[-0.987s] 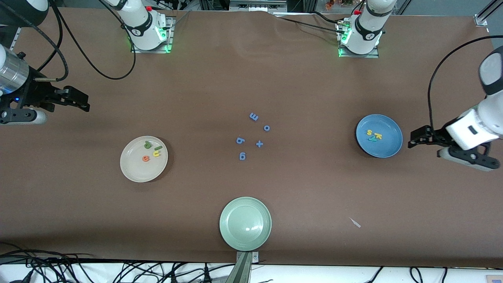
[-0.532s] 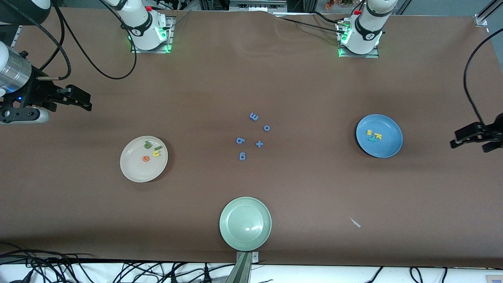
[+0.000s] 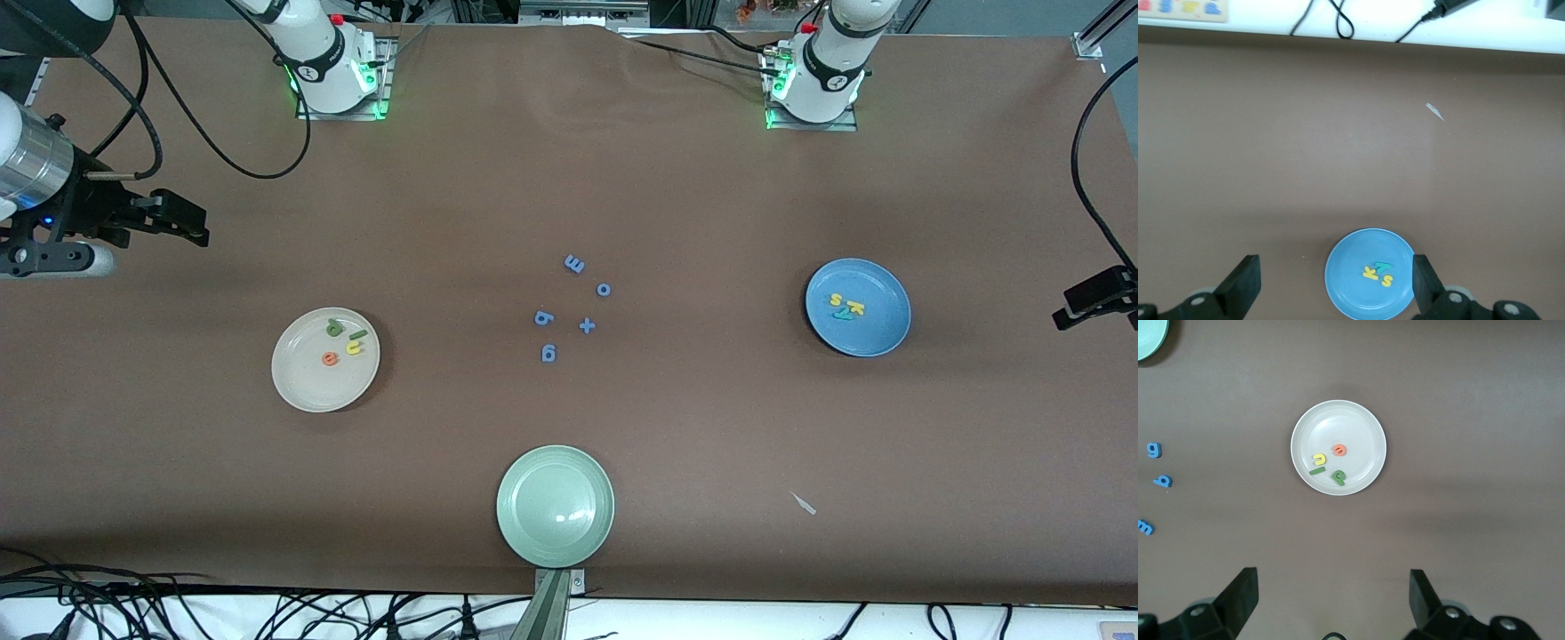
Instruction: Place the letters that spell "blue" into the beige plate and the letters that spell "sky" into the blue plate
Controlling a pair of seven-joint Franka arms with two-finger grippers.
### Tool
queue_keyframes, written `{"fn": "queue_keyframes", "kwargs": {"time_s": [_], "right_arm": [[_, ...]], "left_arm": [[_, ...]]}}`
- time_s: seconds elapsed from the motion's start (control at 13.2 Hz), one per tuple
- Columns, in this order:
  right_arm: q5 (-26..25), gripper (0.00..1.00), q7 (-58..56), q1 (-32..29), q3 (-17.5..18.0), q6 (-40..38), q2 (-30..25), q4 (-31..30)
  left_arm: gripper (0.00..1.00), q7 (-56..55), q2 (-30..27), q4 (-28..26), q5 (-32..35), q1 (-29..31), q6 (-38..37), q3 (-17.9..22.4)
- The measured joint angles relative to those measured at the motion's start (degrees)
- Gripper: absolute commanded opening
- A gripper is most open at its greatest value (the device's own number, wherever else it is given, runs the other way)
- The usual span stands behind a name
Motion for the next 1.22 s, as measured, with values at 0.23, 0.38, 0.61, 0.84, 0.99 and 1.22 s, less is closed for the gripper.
{"fn": "queue_keyframes", "kwargs": {"time_s": [0.23,0.38,0.61,0.84,0.99,1.22], "right_arm": [[0.00,1.00,0.00,-0.01,-0.01,-0.06,-0.02,0.05],[0.00,1.00,0.00,-0.02,-0.01,-0.07,-0.03,0.08],[0.00,1.00,0.00,-0.02,-0.01,-0.08,-0.03,0.08],[0.00,1.00,0.00,-0.02,-0.01,-0.08,-0.03,0.08],[0.00,1.00,0.00,-0.02,-0.01,-0.08,-0.03,0.08],[0.00,1.00,0.00,-0.02,-0.01,-0.08,-0.03,0.08]], "left_arm": [[1.00,-0.11,-5.92,-0.04,-0.71,-16.05,-0.66,16.07],[1.00,-1.12,-8.39,-0.28,-4.97,-25.37,-1.65,23.35],[1.00,-1.12,-10.49,-0.42,-9.14,-36.61,-4.57,36.06],[1.00,1.19,-11.81,-0.85,-11.17,-50.37,-5.51,51.35],[1.00,2.68,-13.34,-2.09,-11.31,-57.17,-5.68,58.61],[1.00,3.02,-15.22,-3.42,-11.32,-59.16,-7.36,60.35]]}}
